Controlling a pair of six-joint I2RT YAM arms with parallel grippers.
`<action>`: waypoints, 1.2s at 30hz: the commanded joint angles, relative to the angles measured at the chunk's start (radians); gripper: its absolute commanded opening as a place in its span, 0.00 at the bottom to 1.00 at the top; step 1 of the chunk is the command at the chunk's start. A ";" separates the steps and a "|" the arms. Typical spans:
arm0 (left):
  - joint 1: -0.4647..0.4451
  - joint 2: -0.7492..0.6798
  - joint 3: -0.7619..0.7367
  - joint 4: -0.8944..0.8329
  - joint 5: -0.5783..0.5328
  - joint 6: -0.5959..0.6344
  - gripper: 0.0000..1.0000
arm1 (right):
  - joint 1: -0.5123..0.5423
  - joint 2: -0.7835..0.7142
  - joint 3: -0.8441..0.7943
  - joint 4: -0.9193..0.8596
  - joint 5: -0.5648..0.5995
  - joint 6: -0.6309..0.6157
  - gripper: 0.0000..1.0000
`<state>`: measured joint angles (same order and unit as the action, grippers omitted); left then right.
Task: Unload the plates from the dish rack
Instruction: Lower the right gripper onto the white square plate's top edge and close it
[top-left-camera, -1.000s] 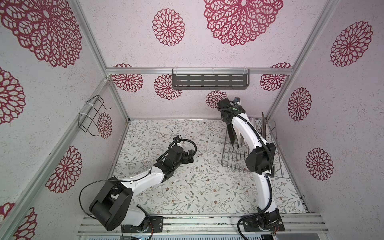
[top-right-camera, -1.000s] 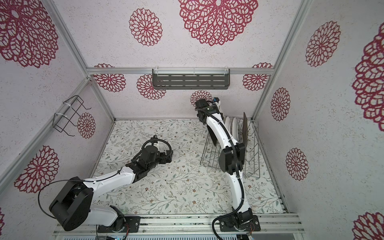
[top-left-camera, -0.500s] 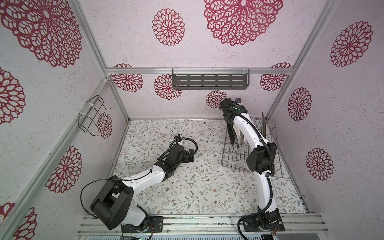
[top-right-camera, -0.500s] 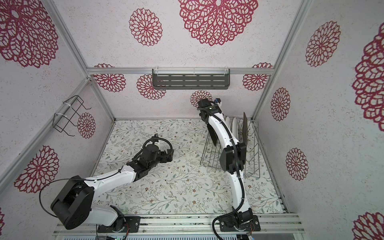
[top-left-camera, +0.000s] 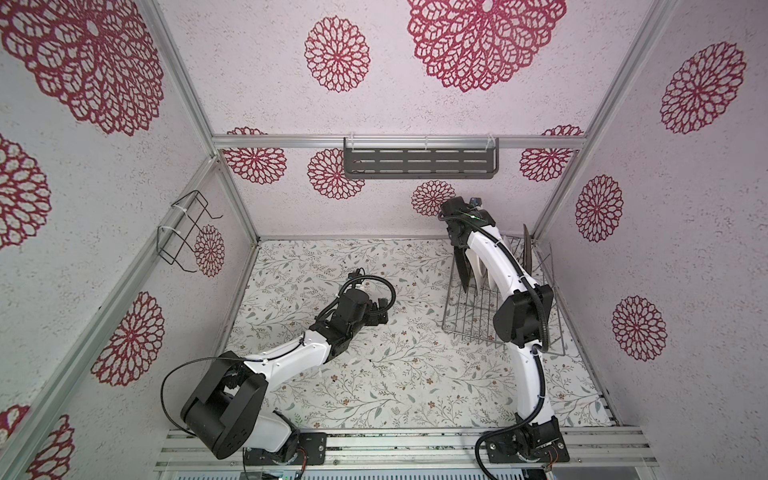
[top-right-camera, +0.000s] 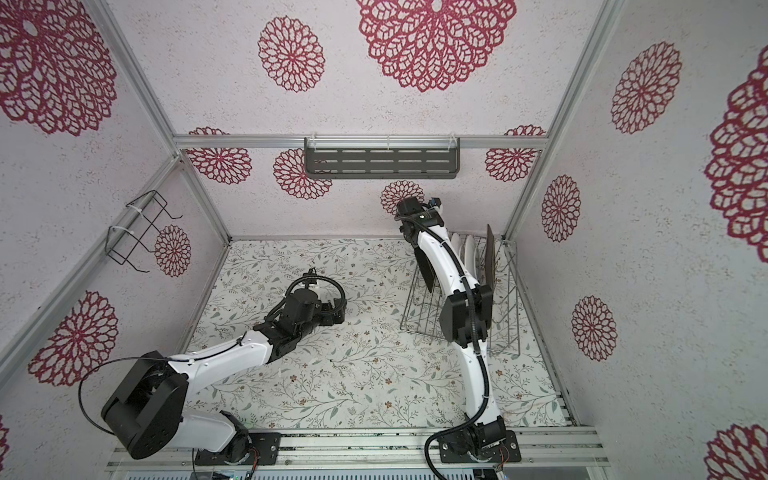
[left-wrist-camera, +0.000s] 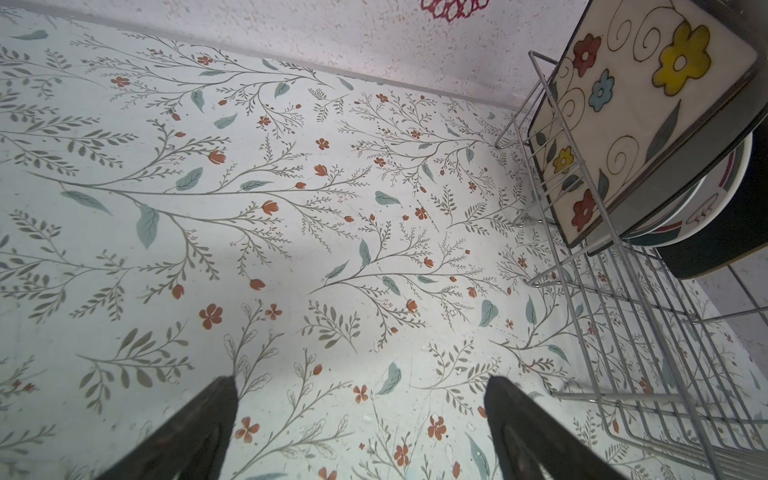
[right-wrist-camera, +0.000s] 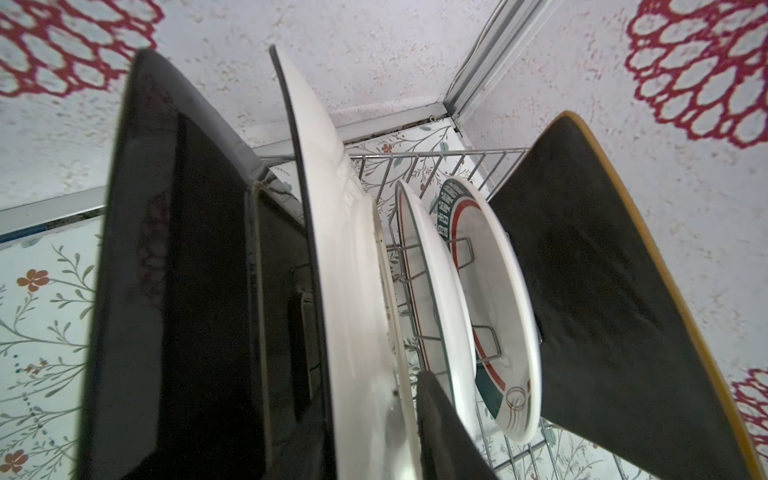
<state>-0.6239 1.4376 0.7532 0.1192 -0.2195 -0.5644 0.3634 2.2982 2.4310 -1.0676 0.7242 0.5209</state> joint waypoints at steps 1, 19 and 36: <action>-0.013 -0.028 0.021 -0.002 -0.019 0.014 0.97 | -0.015 -0.002 0.034 -0.016 0.007 -0.009 0.31; -0.014 -0.065 0.020 -0.030 -0.051 0.021 0.97 | -0.017 0.000 0.035 -0.014 0.011 -0.010 0.22; -0.015 -0.079 0.017 -0.038 -0.057 0.019 0.97 | -0.013 -0.007 0.034 -0.015 0.082 -0.037 0.13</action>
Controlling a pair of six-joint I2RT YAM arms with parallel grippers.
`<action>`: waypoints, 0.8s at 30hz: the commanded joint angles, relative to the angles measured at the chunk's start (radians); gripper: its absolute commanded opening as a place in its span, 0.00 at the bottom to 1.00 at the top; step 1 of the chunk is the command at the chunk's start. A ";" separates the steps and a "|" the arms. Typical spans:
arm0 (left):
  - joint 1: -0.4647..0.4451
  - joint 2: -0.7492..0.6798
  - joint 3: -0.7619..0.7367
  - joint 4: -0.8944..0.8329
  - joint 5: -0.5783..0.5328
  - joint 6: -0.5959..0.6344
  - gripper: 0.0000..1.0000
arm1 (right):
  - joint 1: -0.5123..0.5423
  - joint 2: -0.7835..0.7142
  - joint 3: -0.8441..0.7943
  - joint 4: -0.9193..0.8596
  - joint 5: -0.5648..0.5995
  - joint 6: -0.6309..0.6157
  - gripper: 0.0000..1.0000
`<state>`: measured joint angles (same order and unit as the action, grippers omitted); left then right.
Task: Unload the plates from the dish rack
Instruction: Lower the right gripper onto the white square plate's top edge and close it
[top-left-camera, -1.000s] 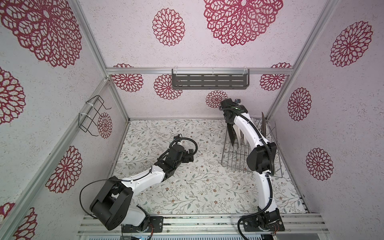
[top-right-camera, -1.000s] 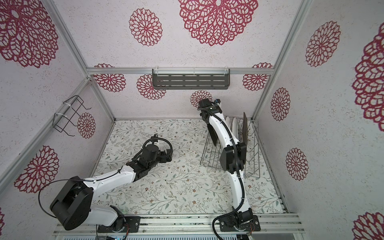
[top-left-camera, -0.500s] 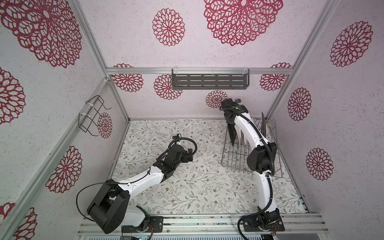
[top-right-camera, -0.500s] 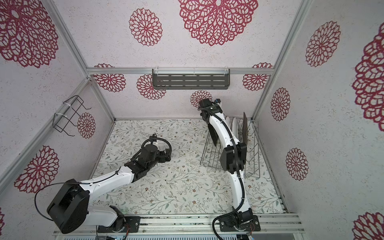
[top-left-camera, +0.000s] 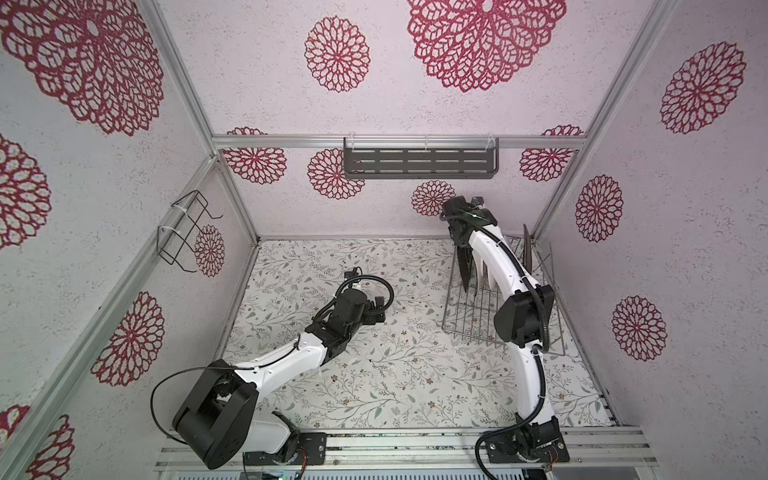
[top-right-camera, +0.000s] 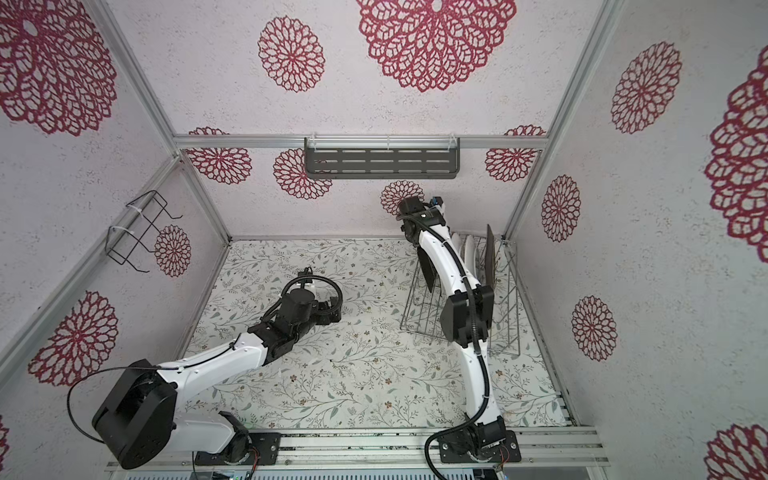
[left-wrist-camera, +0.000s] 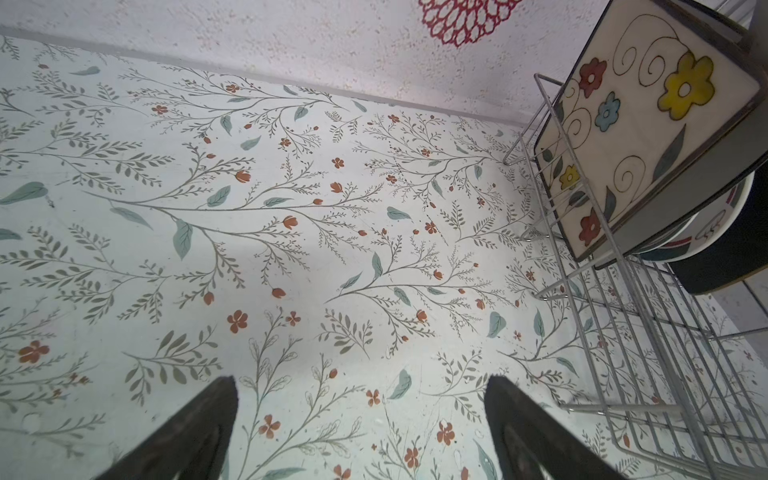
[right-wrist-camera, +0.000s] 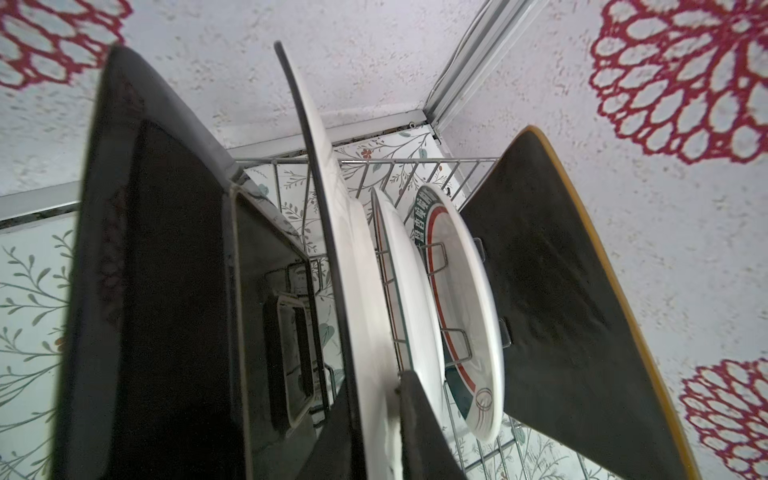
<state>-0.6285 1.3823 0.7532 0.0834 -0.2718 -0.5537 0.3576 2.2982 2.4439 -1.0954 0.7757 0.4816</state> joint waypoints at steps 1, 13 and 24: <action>-0.010 -0.023 0.018 -0.001 -0.005 0.009 0.97 | -0.007 -0.007 0.021 0.014 0.035 -0.001 0.13; -0.010 -0.024 0.021 -0.005 -0.003 0.003 0.97 | 0.002 -0.007 0.021 0.019 0.089 -0.023 0.01; -0.011 -0.032 0.023 -0.014 -0.003 0.001 0.97 | 0.002 -0.022 0.022 0.027 0.103 -0.034 0.00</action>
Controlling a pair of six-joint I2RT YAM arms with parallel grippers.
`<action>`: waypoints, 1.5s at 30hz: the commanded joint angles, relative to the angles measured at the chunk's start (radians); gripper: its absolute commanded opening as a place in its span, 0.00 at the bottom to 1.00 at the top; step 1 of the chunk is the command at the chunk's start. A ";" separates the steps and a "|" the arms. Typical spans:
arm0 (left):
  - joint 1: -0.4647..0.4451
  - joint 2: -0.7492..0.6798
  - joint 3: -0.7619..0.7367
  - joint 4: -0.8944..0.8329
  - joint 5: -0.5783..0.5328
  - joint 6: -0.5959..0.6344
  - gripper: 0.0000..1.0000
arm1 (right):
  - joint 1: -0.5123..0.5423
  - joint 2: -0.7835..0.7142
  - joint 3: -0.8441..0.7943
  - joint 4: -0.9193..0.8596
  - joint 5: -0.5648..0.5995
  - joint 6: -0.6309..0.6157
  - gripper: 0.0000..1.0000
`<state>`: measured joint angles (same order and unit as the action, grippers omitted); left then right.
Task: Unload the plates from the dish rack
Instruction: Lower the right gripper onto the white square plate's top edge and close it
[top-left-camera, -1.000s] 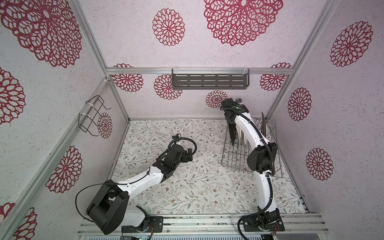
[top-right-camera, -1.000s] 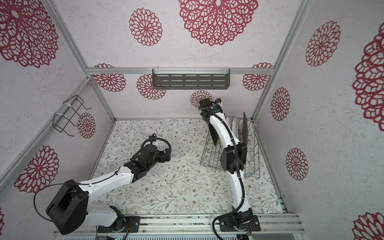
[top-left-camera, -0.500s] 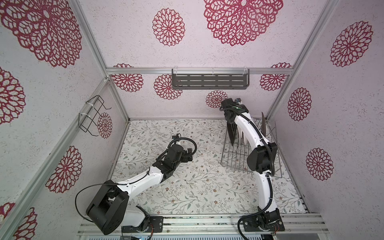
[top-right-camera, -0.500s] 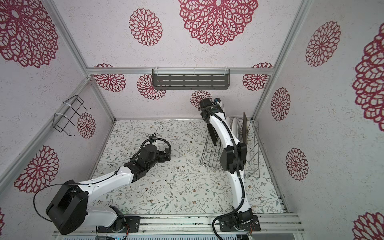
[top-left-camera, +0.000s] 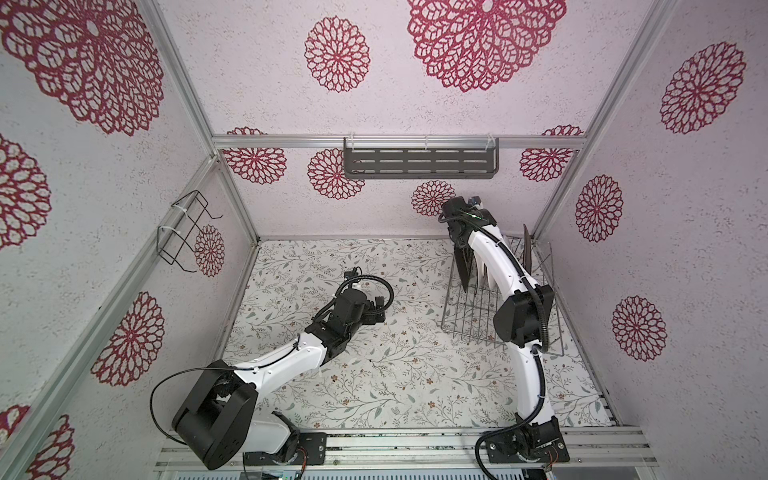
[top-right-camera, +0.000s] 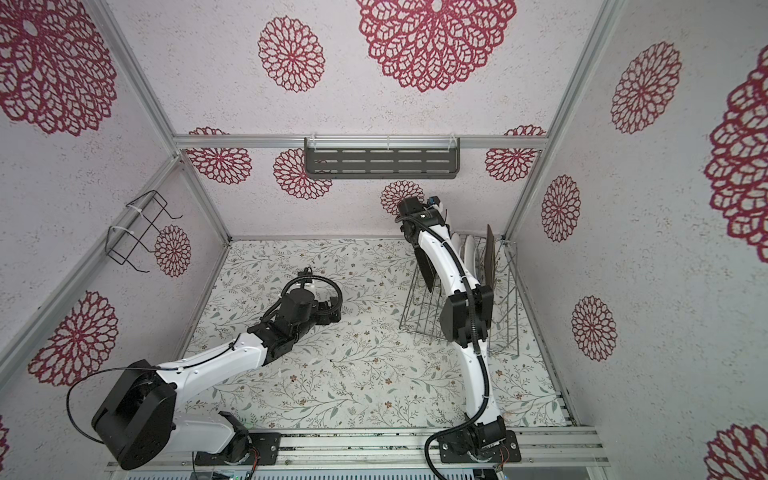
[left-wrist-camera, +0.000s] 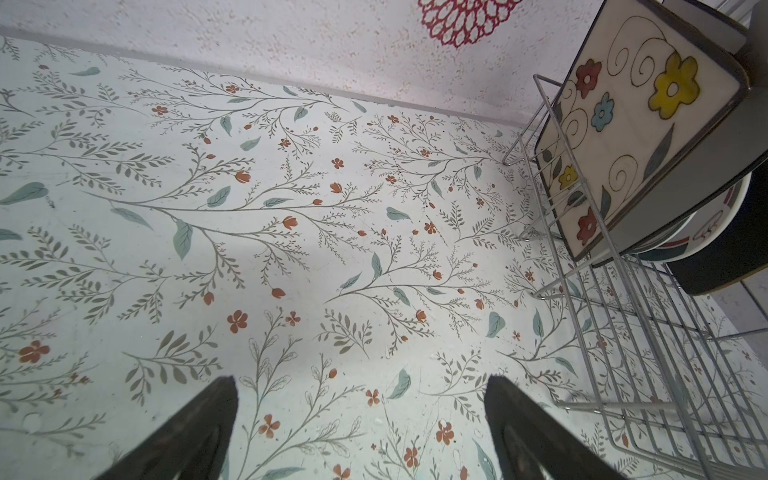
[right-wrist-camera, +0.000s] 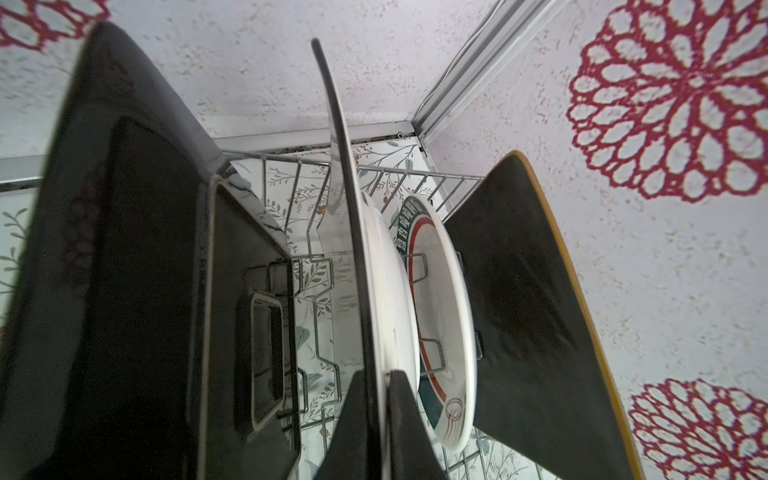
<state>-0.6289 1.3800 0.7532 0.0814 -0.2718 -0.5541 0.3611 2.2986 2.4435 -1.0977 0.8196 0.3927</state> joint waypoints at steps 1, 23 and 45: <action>-0.012 -0.030 0.023 -0.012 -0.004 0.001 0.97 | -0.001 -0.024 0.022 0.030 0.062 0.053 0.00; -0.018 -0.030 0.030 -0.011 -0.002 -0.010 0.97 | 0.019 -0.087 0.022 0.129 0.185 -0.049 0.00; -0.035 -0.035 0.044 -0.026 -0.011 -0.012 0.97 | 0.060 -0.149 0.022 0.205 0.181 -0.232 0.00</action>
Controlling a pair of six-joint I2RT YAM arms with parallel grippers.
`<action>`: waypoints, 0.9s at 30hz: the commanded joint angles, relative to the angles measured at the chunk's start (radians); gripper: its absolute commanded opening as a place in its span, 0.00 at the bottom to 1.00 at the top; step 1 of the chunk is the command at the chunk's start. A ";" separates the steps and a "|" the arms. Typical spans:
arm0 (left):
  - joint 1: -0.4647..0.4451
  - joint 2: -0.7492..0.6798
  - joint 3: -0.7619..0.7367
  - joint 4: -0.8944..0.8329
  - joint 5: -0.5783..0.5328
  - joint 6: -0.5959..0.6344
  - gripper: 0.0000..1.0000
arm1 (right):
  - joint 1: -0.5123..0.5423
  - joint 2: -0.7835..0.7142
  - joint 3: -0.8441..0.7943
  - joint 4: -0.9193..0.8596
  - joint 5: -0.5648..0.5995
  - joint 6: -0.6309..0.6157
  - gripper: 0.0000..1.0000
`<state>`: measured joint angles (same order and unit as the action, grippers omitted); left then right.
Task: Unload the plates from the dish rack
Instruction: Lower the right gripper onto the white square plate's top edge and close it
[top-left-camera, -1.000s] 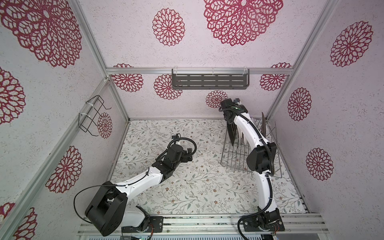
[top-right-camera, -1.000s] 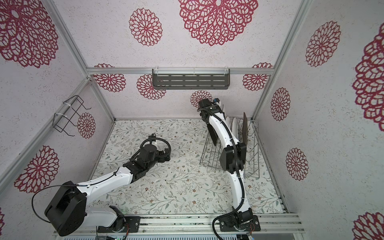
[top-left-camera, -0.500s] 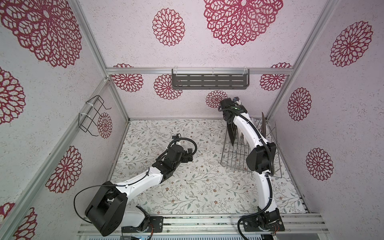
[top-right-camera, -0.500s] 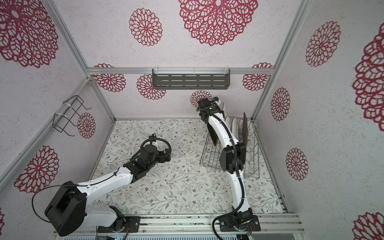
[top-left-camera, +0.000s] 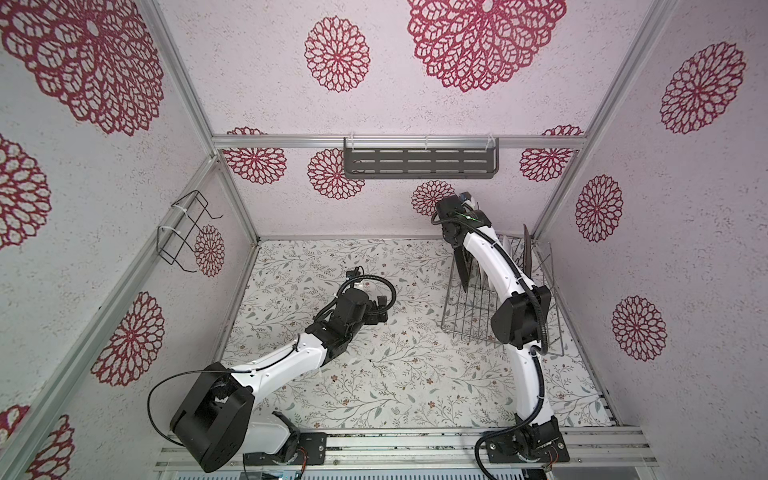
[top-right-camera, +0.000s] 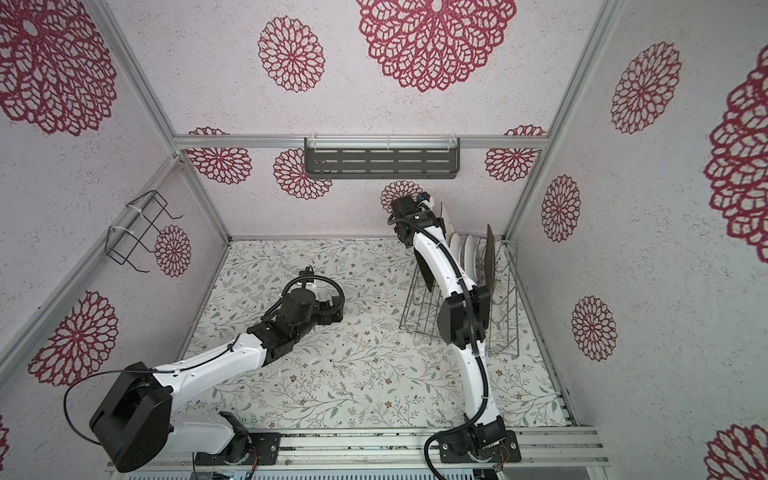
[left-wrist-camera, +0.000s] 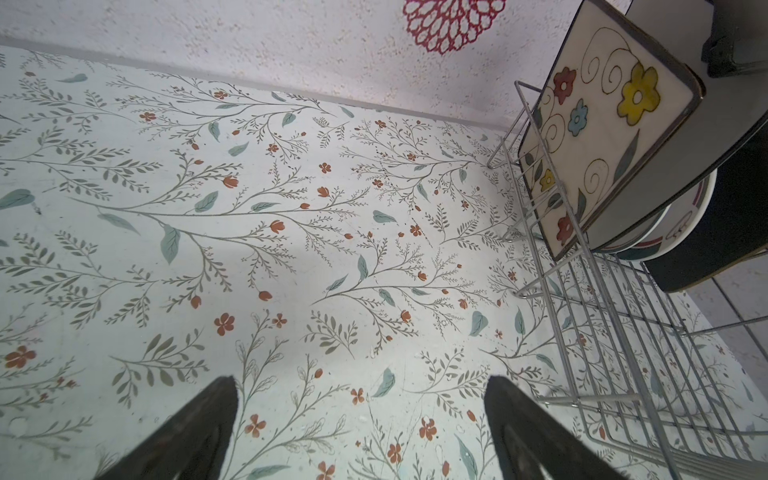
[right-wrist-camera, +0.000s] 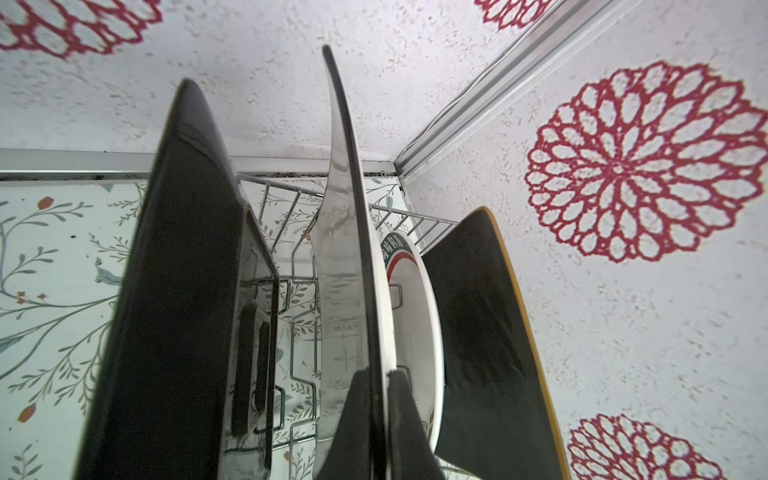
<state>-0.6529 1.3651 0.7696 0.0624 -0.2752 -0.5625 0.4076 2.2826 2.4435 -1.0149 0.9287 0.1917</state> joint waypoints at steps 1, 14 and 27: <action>-0.012 -0.020 0.028 -0.008 -0.009 -0.003 0.97 | 0.014 -0.136 0.022 0.124 0.070 -0.032 0.00; -0.021 -0.024 0.033 -0.015 -0.017 -0.004 0.97 | 0.037 -0.159 0.022 0.150 0.075 -0.058 0.00; -0.027 -0.026 0.033 -0.017 -0.025 -0.004 0.97 | 0.046 -0.167 0.022 0.161 0.090 -0.078 0.00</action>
<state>-0.6655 1.3647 0.7727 0.0441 -0.2840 -0.5694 0.4370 2.2490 2.4435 -0.9798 0.9398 0.1265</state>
